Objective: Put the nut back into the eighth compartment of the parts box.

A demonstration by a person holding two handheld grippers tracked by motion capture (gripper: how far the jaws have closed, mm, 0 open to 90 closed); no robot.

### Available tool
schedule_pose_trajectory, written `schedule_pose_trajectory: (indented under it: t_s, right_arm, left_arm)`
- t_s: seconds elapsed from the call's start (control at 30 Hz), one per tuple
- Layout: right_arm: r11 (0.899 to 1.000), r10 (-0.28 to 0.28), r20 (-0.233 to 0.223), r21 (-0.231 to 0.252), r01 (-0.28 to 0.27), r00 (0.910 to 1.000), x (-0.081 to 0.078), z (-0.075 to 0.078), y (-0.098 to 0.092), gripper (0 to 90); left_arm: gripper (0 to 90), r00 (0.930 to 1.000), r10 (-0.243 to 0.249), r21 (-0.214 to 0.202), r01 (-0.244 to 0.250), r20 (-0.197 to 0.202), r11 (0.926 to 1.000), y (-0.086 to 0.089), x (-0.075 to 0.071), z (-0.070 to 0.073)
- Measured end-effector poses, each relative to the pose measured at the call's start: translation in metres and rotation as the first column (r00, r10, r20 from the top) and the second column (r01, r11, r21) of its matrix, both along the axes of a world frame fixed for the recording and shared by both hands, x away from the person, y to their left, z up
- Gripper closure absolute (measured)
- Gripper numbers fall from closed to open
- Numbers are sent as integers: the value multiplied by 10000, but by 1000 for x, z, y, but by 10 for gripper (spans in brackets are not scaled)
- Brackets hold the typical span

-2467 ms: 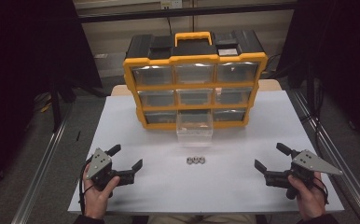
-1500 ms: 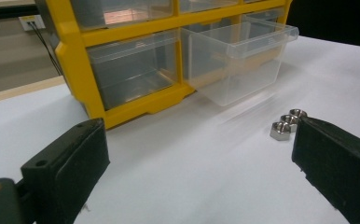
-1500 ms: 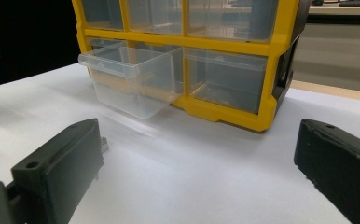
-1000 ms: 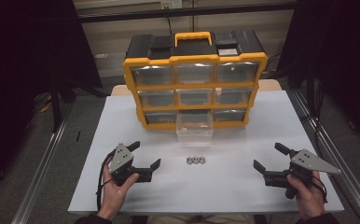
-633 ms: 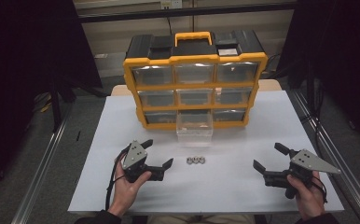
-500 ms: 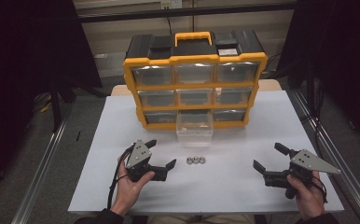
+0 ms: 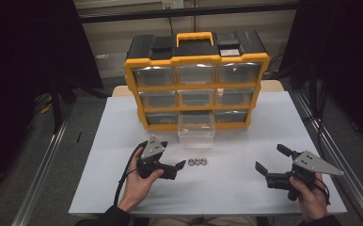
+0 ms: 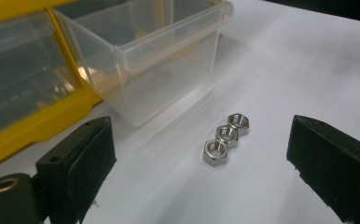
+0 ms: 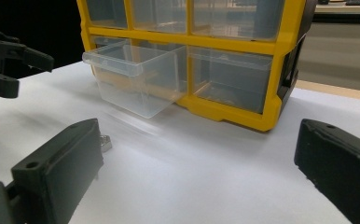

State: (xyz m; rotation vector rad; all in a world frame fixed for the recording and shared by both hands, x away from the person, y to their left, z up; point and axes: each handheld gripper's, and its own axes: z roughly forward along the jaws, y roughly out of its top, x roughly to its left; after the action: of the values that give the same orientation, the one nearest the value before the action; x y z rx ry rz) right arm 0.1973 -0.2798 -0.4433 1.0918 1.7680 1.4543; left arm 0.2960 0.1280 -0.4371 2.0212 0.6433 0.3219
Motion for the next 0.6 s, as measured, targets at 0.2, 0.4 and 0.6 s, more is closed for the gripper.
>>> schedule_pose_trajectory:
  t_s: [0.2,0.4,0.6]
  right_arm:
    - [10000,-2,-12,15,2,10000,0,0,0,10]
    - [10000,4,3,11,-4,10000,0,0,0,9]
    - [10000,4,10,6,-4,10000,0,0,0,9]
  left_arm:
    - [29,9981,-276,458,301,-551,9985,-7,6,0]
    - [35,9922,-570,894,671,-1110,9937,-13,10,0]
    - [36,9842,-930,1102,1103,-1509,9878,-17,15,-1]
